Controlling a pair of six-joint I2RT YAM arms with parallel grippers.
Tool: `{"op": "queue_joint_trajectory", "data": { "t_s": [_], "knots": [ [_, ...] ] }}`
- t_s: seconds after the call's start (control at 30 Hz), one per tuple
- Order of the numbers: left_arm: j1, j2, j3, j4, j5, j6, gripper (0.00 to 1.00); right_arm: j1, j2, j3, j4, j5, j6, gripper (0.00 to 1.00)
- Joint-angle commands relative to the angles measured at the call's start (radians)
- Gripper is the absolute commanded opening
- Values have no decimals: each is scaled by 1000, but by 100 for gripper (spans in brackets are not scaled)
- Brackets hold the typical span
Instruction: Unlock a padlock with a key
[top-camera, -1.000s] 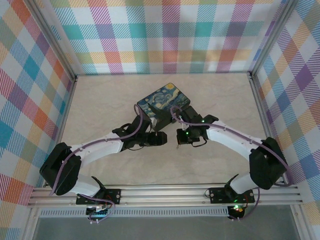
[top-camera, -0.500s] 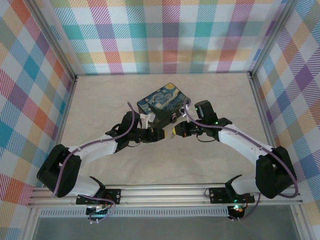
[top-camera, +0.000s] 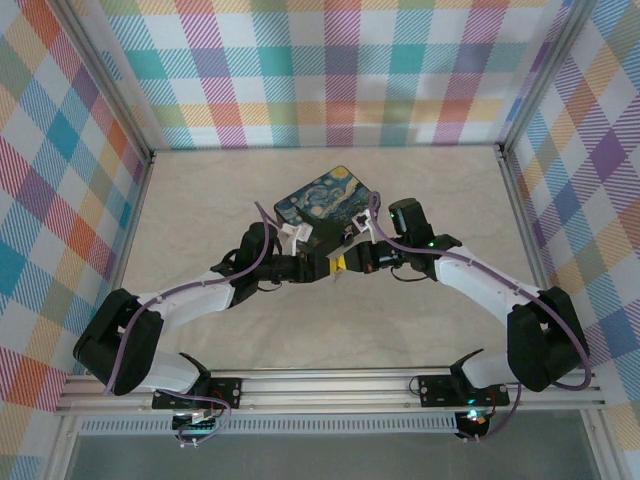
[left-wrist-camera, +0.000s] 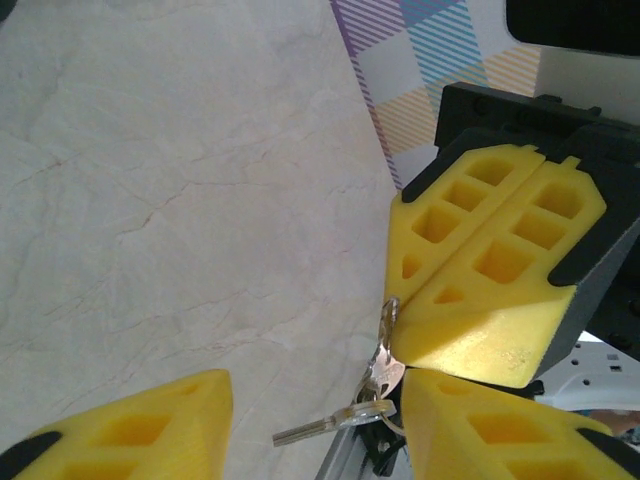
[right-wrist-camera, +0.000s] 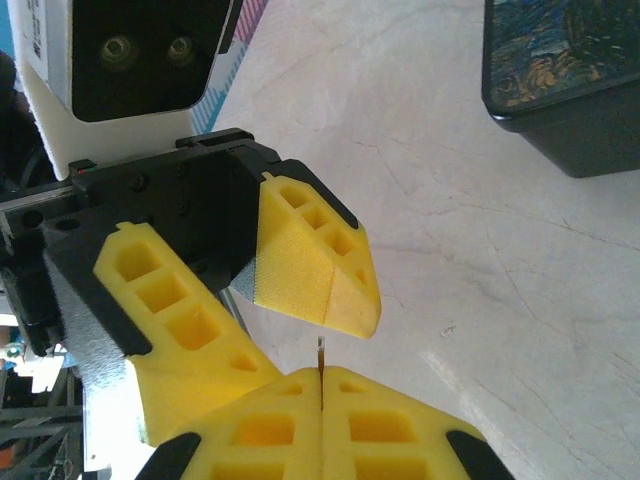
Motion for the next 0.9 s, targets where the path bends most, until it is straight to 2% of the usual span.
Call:
{"op": "queue_joint_trajectory", "data": {
  "t_s": [0.0,0.23,0.47,0.67,0.87],
  "knots": [
    [11,-47,-22,68,26,10,44,-4,-10,-7,23,-58,-12,1],
    [45,-89,-11,100,79,-4,45,-4,-19,-26,1,-96,-48,0],
    [47,-53,12,136,116,-11,45,-4,-31,-43,25,-171,-64,0],
    [47,-2,36,138,132,-11,42,-4,-21,-40,38,-195,-60,0],
    [47,16,34,167,144,-25,34,-4,-17,-41,66,-206,-44,0]
  ]
}}
